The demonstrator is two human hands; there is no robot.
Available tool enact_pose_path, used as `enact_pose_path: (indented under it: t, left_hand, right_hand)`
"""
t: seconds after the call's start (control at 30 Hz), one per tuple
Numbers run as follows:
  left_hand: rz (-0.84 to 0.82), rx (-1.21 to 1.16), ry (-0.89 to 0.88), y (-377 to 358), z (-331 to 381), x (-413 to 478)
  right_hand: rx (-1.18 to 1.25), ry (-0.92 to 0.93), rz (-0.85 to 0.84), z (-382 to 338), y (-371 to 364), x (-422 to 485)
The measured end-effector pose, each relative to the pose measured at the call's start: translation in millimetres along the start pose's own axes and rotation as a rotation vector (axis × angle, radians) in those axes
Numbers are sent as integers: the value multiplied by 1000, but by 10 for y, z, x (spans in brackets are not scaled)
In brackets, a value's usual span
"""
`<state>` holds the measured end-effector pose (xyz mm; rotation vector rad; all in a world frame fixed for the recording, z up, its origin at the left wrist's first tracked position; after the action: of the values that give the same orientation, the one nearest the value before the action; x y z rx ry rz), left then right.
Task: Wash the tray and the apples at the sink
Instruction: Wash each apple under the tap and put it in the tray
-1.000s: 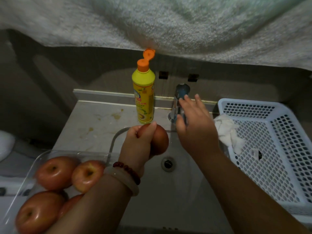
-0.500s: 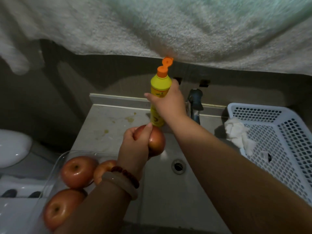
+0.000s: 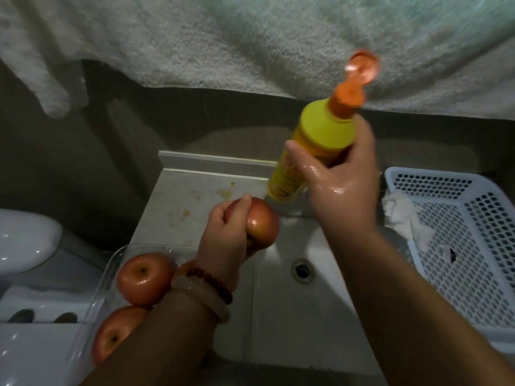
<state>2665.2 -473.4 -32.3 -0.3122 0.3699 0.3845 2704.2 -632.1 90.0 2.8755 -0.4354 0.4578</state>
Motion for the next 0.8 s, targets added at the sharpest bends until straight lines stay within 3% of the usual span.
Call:
enact_pose_path:
  t: [0.17,0.33,0.53,0.8]
  left_hand:
    - [-84,-23,-28,-28,72,-35]
    - [-128,-12,-40,-143,78,-68]
    - [-161,41,-89,-202,47,-80]
    - [-106,153,-153,-169,42,-103]
  right_hand:
    - [-14,63,-27,-348,529,-70]
    - [-422,170,-172,-212,536,-203]
    - [-915,407,-195,55,426,-346]
    - [-1060,537,-174,36,339,-359]
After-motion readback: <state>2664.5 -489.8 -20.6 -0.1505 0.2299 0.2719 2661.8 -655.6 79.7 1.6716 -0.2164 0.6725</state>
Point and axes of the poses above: each hand's wrist, its own x-axis towards the middle knuckle, its own y-axis out of the back of the hand, z = x × y, the point moved 7 cm from there along x, towards the middle knuckle, and after that the axes turned 3 degrees about -y, right-handed, at the moved point
